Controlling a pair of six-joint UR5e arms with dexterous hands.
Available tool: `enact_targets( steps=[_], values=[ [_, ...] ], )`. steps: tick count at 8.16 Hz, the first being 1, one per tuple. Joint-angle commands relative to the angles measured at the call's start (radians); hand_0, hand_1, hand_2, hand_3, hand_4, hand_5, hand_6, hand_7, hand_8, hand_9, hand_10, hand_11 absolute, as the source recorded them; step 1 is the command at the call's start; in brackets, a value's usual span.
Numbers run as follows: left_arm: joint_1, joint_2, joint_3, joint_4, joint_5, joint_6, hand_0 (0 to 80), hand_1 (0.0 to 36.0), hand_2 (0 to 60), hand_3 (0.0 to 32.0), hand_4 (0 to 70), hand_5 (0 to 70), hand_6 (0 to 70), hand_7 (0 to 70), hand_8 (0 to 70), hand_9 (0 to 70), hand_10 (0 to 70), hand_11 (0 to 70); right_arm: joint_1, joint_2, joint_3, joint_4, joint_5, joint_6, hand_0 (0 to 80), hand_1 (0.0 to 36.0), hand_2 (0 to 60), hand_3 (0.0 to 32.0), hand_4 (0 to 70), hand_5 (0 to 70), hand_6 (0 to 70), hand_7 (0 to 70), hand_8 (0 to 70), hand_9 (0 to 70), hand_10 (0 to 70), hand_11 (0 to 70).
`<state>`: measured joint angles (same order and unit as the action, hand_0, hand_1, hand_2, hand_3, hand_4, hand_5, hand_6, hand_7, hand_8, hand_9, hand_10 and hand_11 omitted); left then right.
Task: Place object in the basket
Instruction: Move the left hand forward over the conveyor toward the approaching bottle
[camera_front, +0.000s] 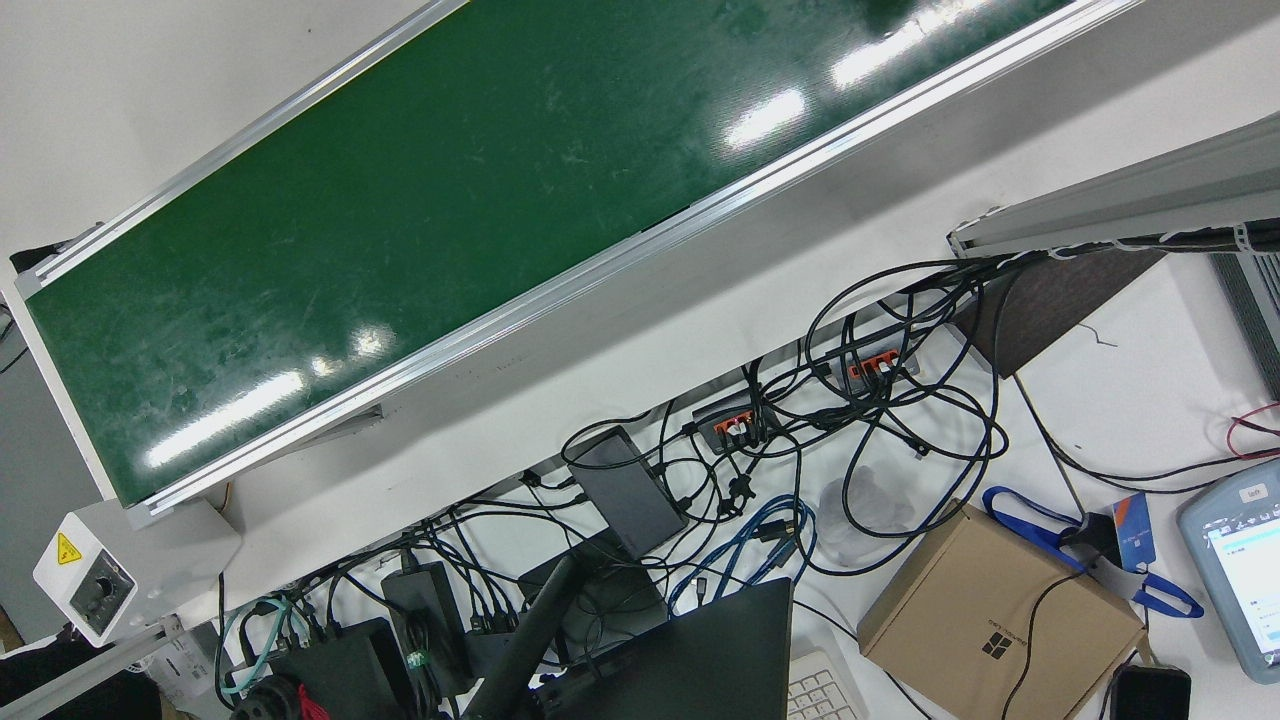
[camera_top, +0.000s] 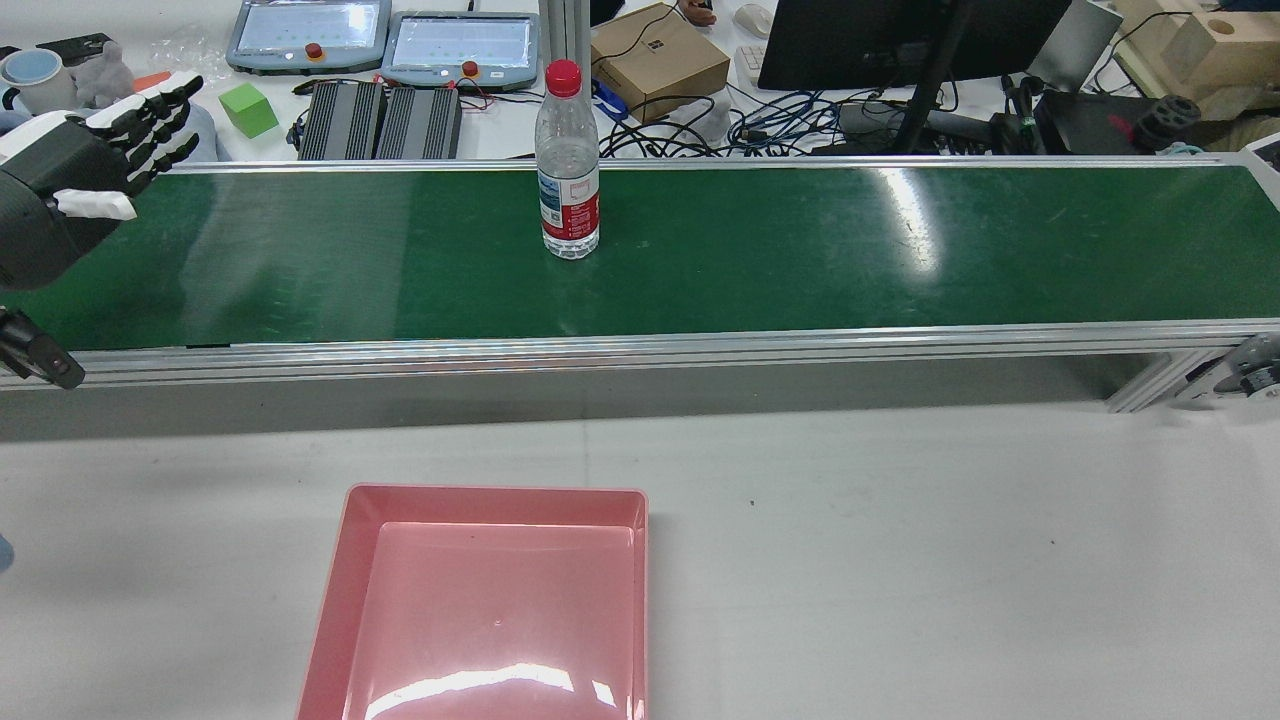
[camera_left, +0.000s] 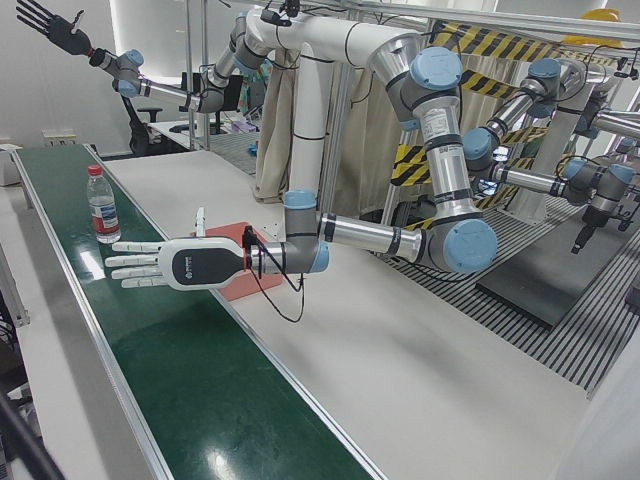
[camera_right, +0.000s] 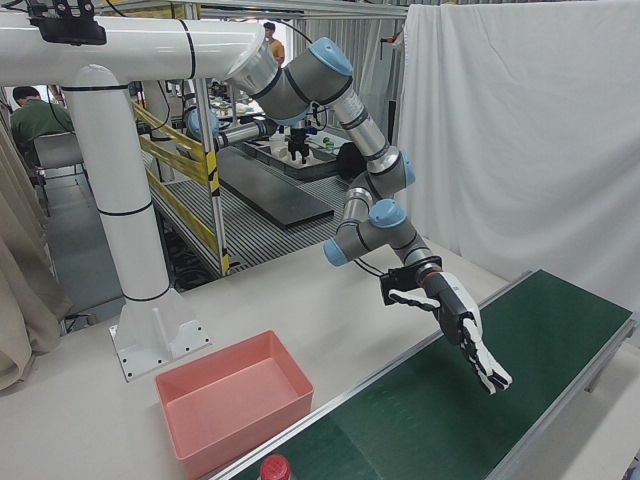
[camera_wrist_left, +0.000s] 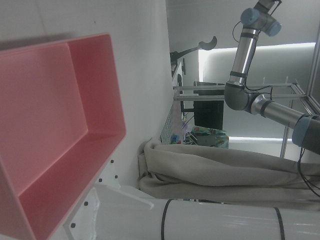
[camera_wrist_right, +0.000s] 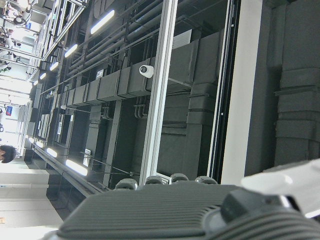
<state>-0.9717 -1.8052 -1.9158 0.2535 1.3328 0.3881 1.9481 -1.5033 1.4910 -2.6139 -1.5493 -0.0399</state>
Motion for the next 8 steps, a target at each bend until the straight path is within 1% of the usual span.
enact_targets(
  steps=[1, 2, 3, 4, 5, 7, 8],
  values=[
    [0.008, -0.037, 0.038, -0.101, -0.062, -0.011, 36.7, 0.0, 0.0, 0.0, 9.7, 6.1, 0.0, 0.0, 0.2, 0.3, 4.0, 5.7, 0.000, 0.000, 0.000, 0.000, 0.000, 0.000, 0.0, 0.0, 0.0, 0.0, 0.0, 0.0, 0.0, 0.0, 0.0, 0.0, 0.0, 0.0],
    [0.010, -0.043, 0.056, -0.109, -0.063, -0.040, 38.3, 0.0, 0.0, 0.0, 9.9, 6.5, 0.0, 0.0, 0.1, 0.1, 3.9, 5.7, 0.000, 0.000, 0.000, 0.000, 0.000, 0.000, 0.0, 0.0, 0.0, 0.0, 0.0, 0.0, 0.0, 0.0, 0.0, 0.0, 0.0, 0.0],
    [0.011, -0.048, 0.095, -0.147, -0.061, -0.087, 38.7, 0.0, 0.0, 0.0, 10.1, 6.8, 0.1, 0.0, 0.2, 0.1, 3.8, 5.5, 0.002, 0.000, 0.000, 0.000, 0.000, 0.000, 0.0, 0.0, 0.0, 0.0, 0.0, 0.0, 0.0, 0.0, 0.0, 0.0, 0.0, 0.0],
    [0.019, -0.052, 0.128, -0.169, -0.063, -0.128, 39.6, 0.0, 0.0, 0.0, 12.0, 7.1, 0.8, 0.0, 1.3, 0.7, 4.2, 6.1, 0.000, 0.000, 0.000, 0.000, 0.000, 0.000, 0.0, 0.0, 0.0, 0.0, 0.0, 0.0, 0.0, 0.0, 0.0, 0.0, 0.0, 0.0],
    [0.051, -0.063, 0.135, -0.161, -0.055, -0.143, 39.6, 0.0, 0.0, 0.0, 11.9, 6.8, 0.6, 0.0, 1.2, 0.6, 4.2, 6.0, 0.000, 0.000, 0.000, 0.000, 0.000, 0.000, 0.0, 0.0, 0.0, 0.0, 0.0, 0.0, 0.0, 0.0, 0.0, 0.0, 0.0, 0.0],
    [0.053, -0.071, 0.130, -0.151, -0.053, -0.143, 40.1, 0.0, 0.0, 0.0, 12.1, 6.2, 0.4, 0.0, 1.1, 0.4, 3.7, 5.4, 0.000, 0.000, 0.000, 0.000, 0.000, 0.000, 0.0, 0.0, 0.0, 0.0, 0.0, 0.0, 0.0, 0.0, 0.0, 0.0, 0.0, 0.0],
    [0.053, -0.085, 0.127, -0.120, -0.053, -0.138, 40.7, 0.0, 0.0, 0.0, 12.4, 5.9, 0.3, 0.0, 1.2, 0.6, 3.6, 5.3, 0.000, 0.000, 0.000, 0.000, 0.000, 0.000, 0.0, 0.0, 0.0, 0.0, 0.0, 0.0, 0.0, 0.0, 0.0, 0.0, 0.0, 0.0]
  ],
)
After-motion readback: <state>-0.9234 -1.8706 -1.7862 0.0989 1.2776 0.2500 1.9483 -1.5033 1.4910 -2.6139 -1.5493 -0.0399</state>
